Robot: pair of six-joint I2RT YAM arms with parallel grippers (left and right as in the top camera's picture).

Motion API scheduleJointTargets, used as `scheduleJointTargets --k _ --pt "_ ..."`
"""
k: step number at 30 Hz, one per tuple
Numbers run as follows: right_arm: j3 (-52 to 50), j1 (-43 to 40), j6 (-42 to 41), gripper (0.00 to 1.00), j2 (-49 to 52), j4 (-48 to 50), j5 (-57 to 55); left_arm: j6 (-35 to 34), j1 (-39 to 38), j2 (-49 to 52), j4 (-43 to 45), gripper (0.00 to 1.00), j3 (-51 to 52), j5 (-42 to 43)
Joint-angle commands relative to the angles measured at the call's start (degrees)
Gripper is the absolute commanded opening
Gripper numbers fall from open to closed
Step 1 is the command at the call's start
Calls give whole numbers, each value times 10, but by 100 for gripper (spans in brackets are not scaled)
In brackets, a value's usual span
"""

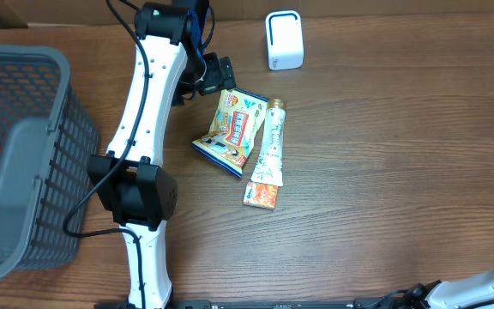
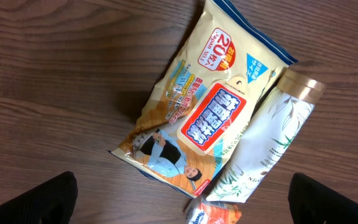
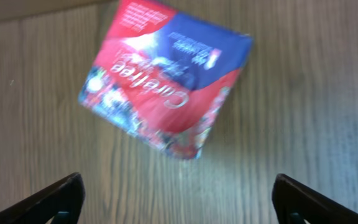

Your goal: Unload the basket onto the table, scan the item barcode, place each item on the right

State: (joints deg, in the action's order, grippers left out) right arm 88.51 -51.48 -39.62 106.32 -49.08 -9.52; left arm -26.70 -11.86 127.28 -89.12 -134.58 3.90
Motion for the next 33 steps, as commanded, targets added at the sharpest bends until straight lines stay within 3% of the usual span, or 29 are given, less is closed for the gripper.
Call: scheduleJointTargets --k 1,5,11,15,21,24,26,29,33 --pt "-8 -33 -17 89 -5 0 -24 -5 2 -10 0 100 2 0" --pt "-39 -49 -18 78 -4 5 -24 -5 2 -10 0 100 2 0" --pt "-92 -44 -24 40 -4 26 15 -5 2 -10 0 100 2 0" --pt "-120 -41 -26 34 -3 46 17 -5 2 -10 0 100 2 0" --pt "-143 -42 -19 35 -1 87 3 -5 2 -10 0 100 2 0" --pt "-139 -42 -20 44 -1 90 31 -5 2 -10 0 100 2 0" --pt "-134 -38 -19 54 -1 90 80 -5 2 -10 0 100 2 0" --pt "-127 -25 44 59 -2 115 202 -5 2 -10 0 100 2 0" --pt "-127 18 102 59 -2 153 385 -5 2 -10 0 100 2 0"
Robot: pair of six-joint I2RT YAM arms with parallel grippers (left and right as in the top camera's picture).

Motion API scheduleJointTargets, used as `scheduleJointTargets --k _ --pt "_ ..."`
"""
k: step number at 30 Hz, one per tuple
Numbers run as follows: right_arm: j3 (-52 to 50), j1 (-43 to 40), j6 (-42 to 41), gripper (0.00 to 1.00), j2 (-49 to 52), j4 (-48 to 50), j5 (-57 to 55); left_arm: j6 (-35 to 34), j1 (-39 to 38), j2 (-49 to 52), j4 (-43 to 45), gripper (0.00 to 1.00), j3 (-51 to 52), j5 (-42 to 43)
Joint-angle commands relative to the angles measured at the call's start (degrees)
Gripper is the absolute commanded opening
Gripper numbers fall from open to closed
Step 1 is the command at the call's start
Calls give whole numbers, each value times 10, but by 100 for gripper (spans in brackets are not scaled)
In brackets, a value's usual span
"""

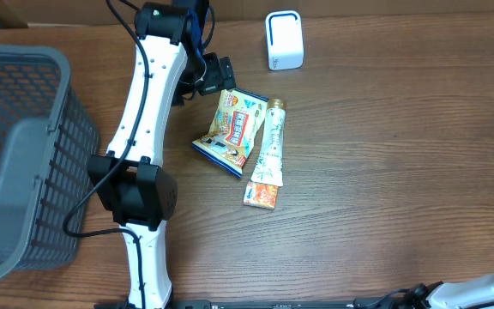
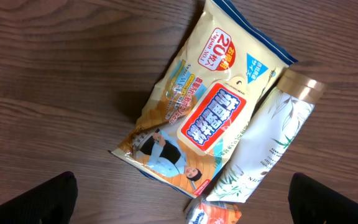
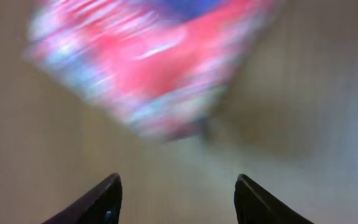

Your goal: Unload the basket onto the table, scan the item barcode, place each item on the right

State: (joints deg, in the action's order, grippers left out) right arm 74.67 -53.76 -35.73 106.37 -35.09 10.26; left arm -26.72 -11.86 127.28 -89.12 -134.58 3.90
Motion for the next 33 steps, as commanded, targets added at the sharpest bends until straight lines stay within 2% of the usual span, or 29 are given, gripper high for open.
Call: scheduleJointTargets --k 1,4,9,11,13,19,21,26,33 --pt "12 59 66 59 -2 17 216 -5 2 -10 0 100 2 0" --pt "11 127 110 60 -2 20 275 -5 2 -10 0 100 2 0" --pt "11 283 200 69 -2 5 270 -5 2 -10 0 100 2 0" --pt "11 361 210 70 -2 0 239 -5 2 -10 0 100 2 0" --pt "11 425 202 70 -2 0 200 -5 2 -10 0 100 2 0" --pt "11 613 93 69 -2 9 28 -5 2 -10 0 100 2 0" --pt "11 659 84 68 -2 22 5 -5 2 -10 0 100 2 0" --pt "10 743 66 66 -1 52 -2 -5 2 -10 0 100 2 0" --pt "5 812 49 65 18 89 -40 -5 2 -10 0 100 2 0"
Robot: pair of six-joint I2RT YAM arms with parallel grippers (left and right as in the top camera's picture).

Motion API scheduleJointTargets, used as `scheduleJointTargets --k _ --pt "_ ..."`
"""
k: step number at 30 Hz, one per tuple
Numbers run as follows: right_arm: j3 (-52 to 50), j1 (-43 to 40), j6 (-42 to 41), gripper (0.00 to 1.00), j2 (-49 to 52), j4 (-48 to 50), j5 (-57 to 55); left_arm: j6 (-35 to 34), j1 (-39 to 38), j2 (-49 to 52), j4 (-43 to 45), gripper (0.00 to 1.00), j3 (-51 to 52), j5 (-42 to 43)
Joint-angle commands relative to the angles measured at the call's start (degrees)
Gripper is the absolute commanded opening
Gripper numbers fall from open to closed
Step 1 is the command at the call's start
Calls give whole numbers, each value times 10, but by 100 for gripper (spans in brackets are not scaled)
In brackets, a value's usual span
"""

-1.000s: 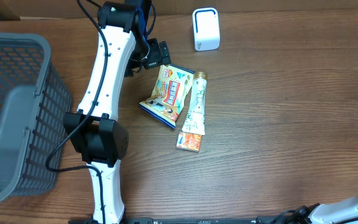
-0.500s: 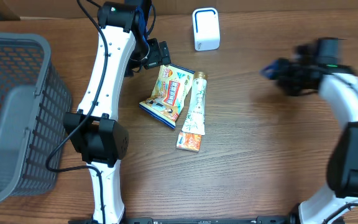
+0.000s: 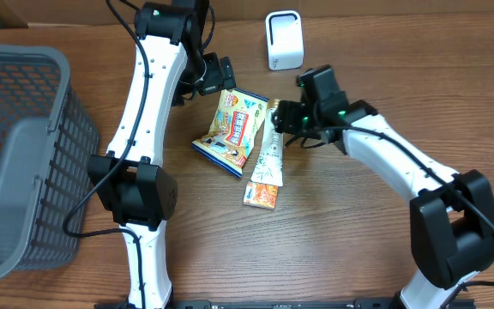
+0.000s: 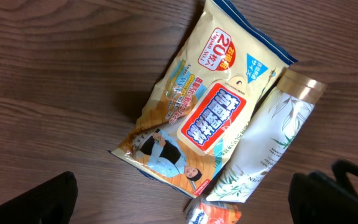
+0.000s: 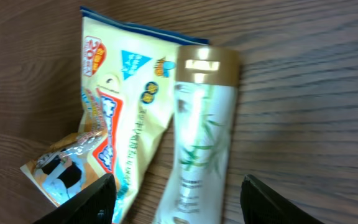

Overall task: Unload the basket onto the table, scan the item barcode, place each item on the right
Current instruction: 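Reach the right gripper to the white tube and grasp it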

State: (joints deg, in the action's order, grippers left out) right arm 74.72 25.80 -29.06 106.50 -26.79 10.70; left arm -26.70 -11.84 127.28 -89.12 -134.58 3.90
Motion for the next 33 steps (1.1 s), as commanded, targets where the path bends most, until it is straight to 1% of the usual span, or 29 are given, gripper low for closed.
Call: scheduleJointTargets --k 1,3,10,17,18,19,22,31,32,33 --pt "5 23 -27 64 20 5 -58 -5 2 -10 0 100 2 0" --pt "5 37 -40 64 32 8 -82 -5 2 -10 0 100 2 0" --pt "5 71 -40 64 68 15 -101 -5 2 -10 0 100 2 0" --pt "5 82 -44 64 82 3 -133 -5 2 -10 0 100 2 0" --pt "5 82 -49 63 84 1 -144 -5 2 -10 0 100 2 0" --pt "5 82 -54 60 85 -3 -154 -5 2 -10 0 100 2 0" --pt "5 82 -55 53 88 -7 -172 -5 2 -10 0 100 2 0" --pt "5 80 -55 52 107 1 -188 -5 2 -10 0 100 2 0" --pt "5 78 -55 47 110 3 -188 -5 2 -10 0 100 2 0" --pt "5 76 -55 40 111 4 -188 -5 2 -10 0 100 2 0"
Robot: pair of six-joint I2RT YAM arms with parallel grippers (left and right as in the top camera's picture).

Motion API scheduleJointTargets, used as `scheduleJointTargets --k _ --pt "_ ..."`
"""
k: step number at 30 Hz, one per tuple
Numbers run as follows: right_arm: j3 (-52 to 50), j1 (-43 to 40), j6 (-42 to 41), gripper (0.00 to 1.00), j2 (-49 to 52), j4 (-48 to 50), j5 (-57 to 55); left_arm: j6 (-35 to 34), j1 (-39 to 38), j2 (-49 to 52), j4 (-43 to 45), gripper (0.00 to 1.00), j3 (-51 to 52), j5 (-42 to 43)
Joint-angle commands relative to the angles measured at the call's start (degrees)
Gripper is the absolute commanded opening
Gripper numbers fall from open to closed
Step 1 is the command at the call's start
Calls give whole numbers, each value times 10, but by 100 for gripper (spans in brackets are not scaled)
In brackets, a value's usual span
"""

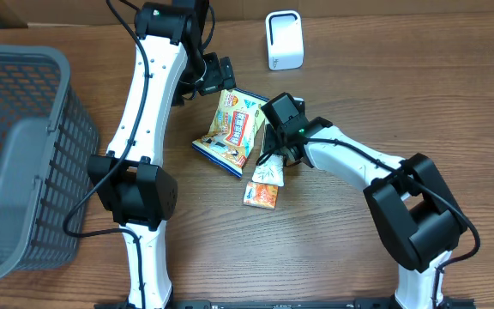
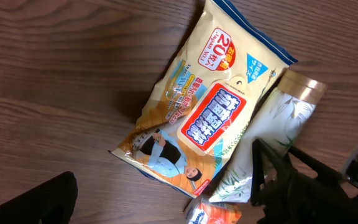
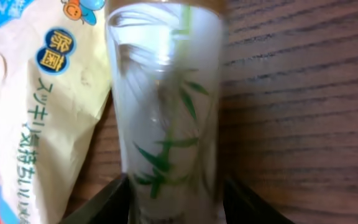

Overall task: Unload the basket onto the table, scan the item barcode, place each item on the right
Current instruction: 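Reach the right gripper to the white tube and grasp it, then raise the white tube to the scanner with the right gripper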

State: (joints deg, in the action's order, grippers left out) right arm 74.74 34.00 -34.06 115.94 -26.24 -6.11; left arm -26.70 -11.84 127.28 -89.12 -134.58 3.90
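Observation:
A white tube with green leaf print lies on the wooden table, against a yellow wipes pack. My right gripper is down on the tube, one finger at each side, closed in against it. The tube still rests on the table. In the left wrist view the right gripper's black body covers the tube's lower part. My left gripper hangs open above the items, holding nothing. The white barcode scanner stands at the back of the table.
An orange packet lies at the tube's lower end. A grey mesh basket fills the left side. The left arm stretches from the front edge up to the back, just left of the items.
My right gripper was open above the tube's gold cap and the yellow pack. It is now low on the tube's body with its fingers closer together. The left gripper is unchanged.
At first my right arm was almost out of the overhead view, its camera over a red and blue packet. Its view was then blurred. After that it was open over the tube and yellow pack, and now grips the tube. The left gripper stayed open above.

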Motion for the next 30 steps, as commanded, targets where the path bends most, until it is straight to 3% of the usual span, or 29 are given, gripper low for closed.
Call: scheduleJointTargets --k 1,8,13,20,24,30 --pt "4 -8 -5 36 17 -2 -20 -5 2 -10 0 100 2 0" --pt "7 -39 -7 31 16 -5 -20 -5 2 -10 0 100 2 0" --pt "39 -79 -2 12 9 -33 -20 -5 2 -10 0 100 2 0" --pt "98 -129 0 12 4 -35 -20 -5 2 -10 0 100 2 0" --pt "128 -147 15 11 4 8 -18 -5 2 -10 0 100 2 0" --pt "138 -153 14 11 4 166 -14 -5 2 -10 0 100 2 0"
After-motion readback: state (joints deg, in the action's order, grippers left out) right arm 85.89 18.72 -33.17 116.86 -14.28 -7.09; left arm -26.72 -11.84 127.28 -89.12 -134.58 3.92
